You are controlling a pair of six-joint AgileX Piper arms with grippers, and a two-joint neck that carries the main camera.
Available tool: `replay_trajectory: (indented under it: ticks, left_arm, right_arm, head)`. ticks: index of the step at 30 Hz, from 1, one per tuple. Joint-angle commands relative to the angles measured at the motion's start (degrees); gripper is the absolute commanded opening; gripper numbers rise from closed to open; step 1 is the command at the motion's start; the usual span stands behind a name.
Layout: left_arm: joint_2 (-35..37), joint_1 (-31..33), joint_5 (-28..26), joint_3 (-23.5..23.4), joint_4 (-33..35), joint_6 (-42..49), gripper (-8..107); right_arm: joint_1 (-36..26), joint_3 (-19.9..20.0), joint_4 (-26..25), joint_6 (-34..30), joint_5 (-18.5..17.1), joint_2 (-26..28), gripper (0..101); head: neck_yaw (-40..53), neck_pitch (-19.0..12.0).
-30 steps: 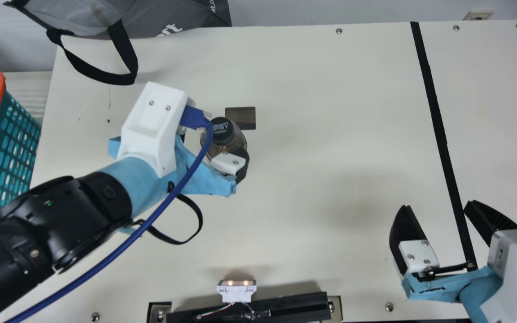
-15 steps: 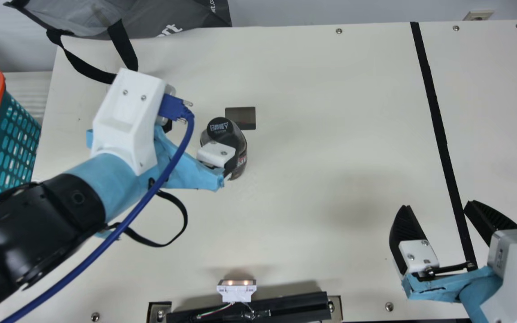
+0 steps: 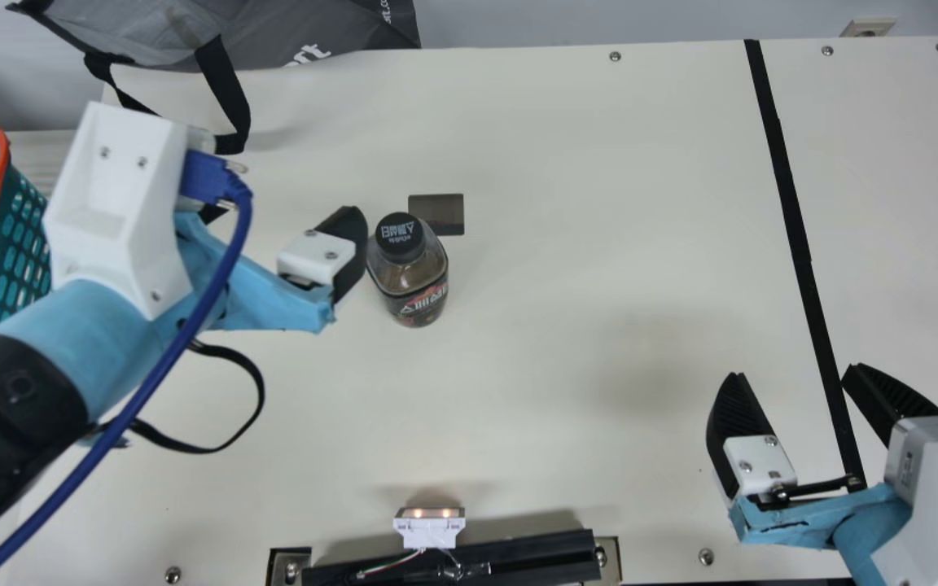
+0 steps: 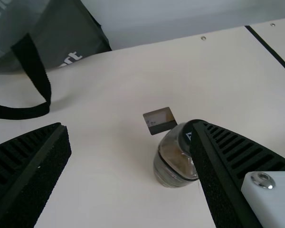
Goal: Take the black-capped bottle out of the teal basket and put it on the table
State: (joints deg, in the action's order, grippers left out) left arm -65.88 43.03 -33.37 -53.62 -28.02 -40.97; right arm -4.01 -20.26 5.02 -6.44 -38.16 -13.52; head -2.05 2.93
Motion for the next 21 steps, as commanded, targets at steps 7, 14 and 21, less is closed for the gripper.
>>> replay_trajectory:
  ticks: [7, 14, 21]
  left_arm:
    - [4.9, -7.1, 1.6, 3.5, 3.2, 4.6, 107]
    - [9.3, -14.9, 3.4, 7.4, 8.1, 11.3, 107]
    - [13.0, -22.1, 6.2, 10.6, 12.9, 17.8, 107]
  right_arm:
    - [0.0, 0.0, 0.1, 0.0, 0.1, 0.0, 91]
    - [0.0, 0.0, 0.2, 0.0, 0.1, 0.0, 91]
    - [0.0, 0.0, 0.2, 0.0, 0.1, 0.0, 91]
  head:
    - [0.5, -0.2]
    - [0.5, -0.2]
    - [0.5, -0.2]
